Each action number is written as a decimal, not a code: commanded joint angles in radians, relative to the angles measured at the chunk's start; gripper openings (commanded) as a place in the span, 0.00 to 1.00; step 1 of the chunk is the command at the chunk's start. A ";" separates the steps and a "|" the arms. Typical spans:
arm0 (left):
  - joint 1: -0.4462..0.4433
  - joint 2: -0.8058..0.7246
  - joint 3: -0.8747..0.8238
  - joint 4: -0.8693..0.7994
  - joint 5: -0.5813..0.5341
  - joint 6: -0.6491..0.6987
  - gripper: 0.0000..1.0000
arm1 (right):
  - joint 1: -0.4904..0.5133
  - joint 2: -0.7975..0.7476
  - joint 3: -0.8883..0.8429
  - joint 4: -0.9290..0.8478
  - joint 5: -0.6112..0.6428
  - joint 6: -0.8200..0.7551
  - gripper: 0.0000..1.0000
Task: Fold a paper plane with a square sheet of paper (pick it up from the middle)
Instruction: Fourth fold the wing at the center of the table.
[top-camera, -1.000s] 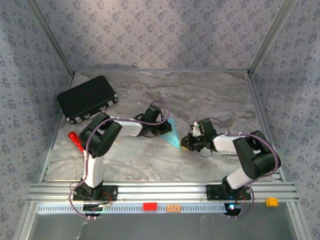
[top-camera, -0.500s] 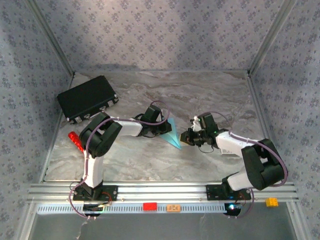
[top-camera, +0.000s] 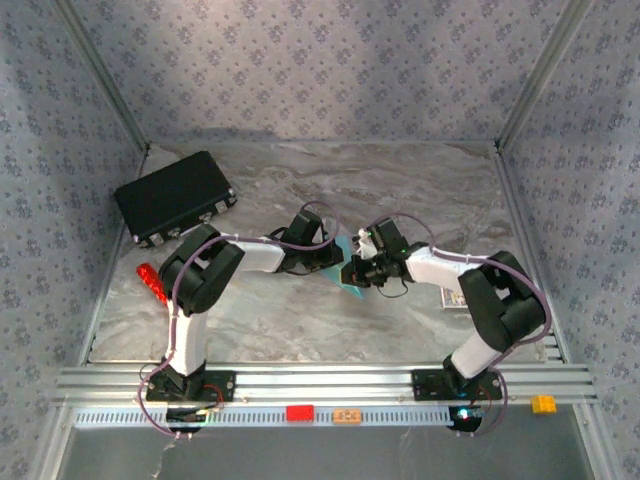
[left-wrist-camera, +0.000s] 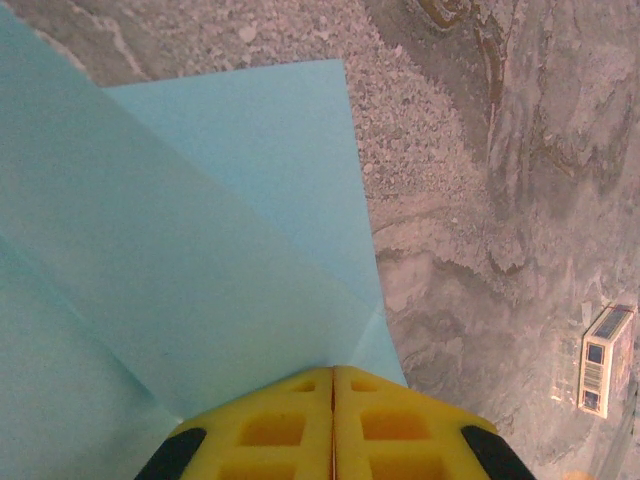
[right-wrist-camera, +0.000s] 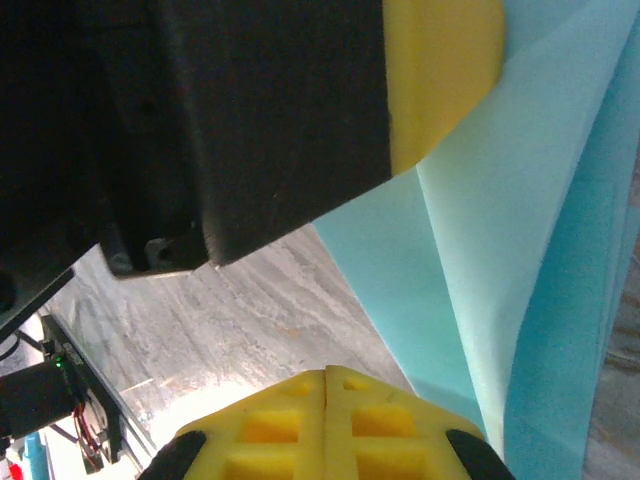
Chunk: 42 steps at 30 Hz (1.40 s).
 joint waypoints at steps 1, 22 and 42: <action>0.004 0.042 -0.007 -0.041 -0.002 0.008 0.08 | 0.009 0.042 0.041 -0.047 0.032 -0.030 0.02; 0.004 0.041 -0.007 -0.045 -0.003 0.011 0.08 | -0.059 0.059 -0.070 0.087 -0.021 0.022 0.02; 0.011 0.056 -0.016 -0.056 -0.011 -0.008 0.07 | -0.111 -0.026 -0.250 0.179 -0.076 0.036 0.04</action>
